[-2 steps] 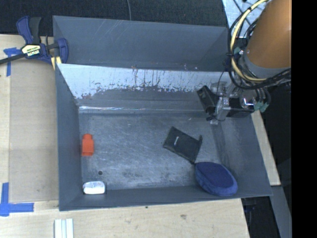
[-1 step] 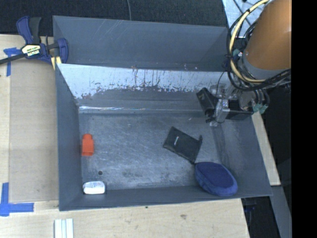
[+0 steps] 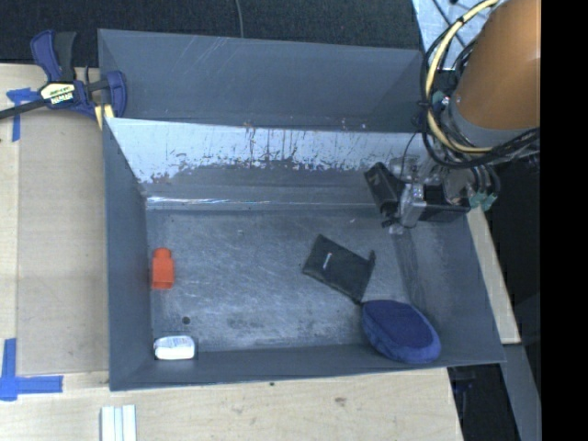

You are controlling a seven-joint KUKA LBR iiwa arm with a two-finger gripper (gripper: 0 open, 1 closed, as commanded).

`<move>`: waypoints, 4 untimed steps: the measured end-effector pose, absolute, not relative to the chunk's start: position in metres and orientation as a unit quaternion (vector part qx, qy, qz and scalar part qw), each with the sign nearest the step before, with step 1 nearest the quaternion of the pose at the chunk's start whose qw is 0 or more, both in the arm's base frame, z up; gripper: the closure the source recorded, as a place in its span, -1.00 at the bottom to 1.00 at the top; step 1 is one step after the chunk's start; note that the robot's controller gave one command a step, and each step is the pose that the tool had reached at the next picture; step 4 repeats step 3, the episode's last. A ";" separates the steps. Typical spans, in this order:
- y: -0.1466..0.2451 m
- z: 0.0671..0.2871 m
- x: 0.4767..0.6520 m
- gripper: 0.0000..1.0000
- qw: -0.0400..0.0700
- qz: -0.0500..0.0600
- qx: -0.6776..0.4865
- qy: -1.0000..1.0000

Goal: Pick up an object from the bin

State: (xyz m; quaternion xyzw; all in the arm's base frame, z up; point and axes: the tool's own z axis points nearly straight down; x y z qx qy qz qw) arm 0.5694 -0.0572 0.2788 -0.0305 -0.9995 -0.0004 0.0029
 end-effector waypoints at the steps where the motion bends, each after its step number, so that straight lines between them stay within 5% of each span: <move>1: -0.057 0.279 0.569 1.00 0.003 0.000 -0.031 -1.000; 2: -0.057 0.279 0.569 1.00 0.003 0.000 -0.031 -1.000; 3: -0.085 0.220 0.559 1.00 0.006 -0.001 0.056 -0.998; 4: -0.085 0.220 0.559 1.00 0.006 -0.001 0.056 -0.998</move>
Offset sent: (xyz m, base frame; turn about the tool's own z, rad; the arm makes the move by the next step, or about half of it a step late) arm 0.0000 0.0000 0.0000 0.0000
